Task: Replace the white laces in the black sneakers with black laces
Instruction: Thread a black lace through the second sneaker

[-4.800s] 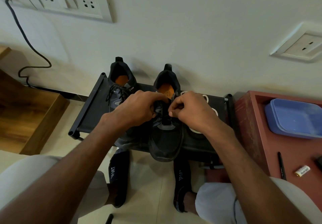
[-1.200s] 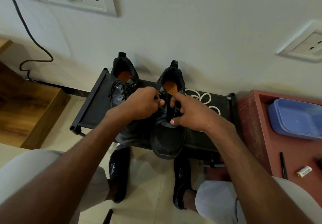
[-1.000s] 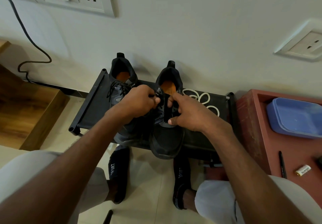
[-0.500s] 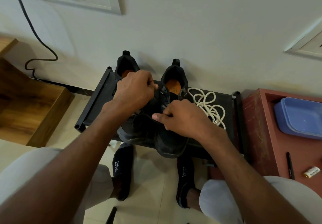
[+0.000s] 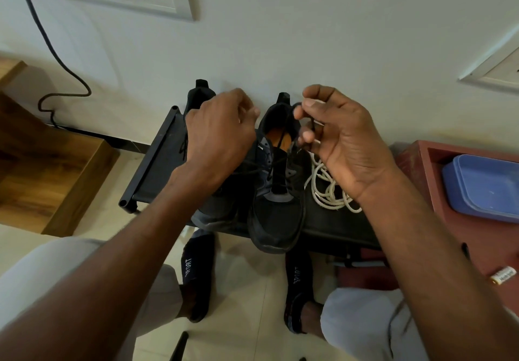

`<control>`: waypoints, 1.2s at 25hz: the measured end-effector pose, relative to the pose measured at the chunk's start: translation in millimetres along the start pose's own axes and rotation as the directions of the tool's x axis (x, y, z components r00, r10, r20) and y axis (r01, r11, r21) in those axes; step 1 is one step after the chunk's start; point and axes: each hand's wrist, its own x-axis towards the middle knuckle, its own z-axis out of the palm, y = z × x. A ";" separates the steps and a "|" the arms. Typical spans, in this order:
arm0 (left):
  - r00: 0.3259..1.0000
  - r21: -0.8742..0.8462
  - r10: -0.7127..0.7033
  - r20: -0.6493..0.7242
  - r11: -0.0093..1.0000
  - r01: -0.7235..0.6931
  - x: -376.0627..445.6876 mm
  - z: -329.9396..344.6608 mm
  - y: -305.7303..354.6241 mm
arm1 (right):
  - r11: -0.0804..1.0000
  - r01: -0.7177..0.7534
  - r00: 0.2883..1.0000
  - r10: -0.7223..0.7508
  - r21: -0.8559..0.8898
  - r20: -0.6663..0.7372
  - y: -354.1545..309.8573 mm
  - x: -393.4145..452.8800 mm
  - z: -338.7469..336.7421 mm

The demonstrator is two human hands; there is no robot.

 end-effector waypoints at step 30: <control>0.895 0.141 -0.111 0.431 0.989 0.054 -1.5 -6.4 -1.0 | 0.799 -0.215 0.958 0.059 -0.562 -0.281 13.6 6.7 -29.9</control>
